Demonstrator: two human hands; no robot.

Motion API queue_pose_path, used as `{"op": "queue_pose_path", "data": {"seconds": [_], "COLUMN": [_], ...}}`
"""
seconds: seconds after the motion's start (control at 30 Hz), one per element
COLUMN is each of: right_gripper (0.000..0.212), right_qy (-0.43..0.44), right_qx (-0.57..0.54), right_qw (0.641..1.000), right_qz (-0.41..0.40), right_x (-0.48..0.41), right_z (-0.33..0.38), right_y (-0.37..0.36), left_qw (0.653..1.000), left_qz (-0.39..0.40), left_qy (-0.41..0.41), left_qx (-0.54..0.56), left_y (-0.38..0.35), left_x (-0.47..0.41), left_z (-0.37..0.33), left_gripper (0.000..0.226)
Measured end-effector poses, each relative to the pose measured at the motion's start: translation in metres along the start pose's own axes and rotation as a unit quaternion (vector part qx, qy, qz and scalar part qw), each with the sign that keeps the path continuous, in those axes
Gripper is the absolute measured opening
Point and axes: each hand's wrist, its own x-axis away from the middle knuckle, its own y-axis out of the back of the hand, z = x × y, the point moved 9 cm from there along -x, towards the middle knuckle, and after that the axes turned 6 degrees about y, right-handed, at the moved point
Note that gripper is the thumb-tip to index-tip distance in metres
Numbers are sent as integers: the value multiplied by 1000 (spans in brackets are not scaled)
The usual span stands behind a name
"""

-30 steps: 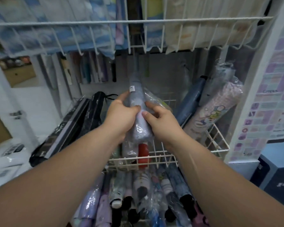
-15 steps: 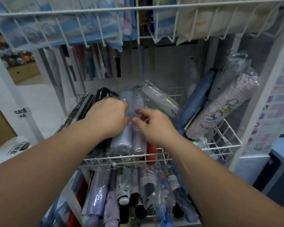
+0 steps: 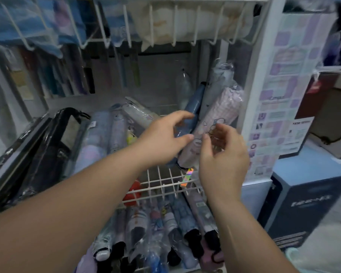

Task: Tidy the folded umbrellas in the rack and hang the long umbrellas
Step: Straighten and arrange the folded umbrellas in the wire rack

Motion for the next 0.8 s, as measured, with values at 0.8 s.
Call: {"op": "queue_pose_path", "data": {"seconds": [0.8], "right_gripper": [49], "right_qy": [-5], "right_qx": [-199], "right_qw": [964], "right_qz": [174], "right_x": [-1], "right_z": [1], "right_y": [-44], "left_qw": [940], "left_qz": [-109], "left_qy": [90], "left_qx": [312], "left_y": [2], "left_x": [-11], "left_z": [37], "left_gripper": [58]}}
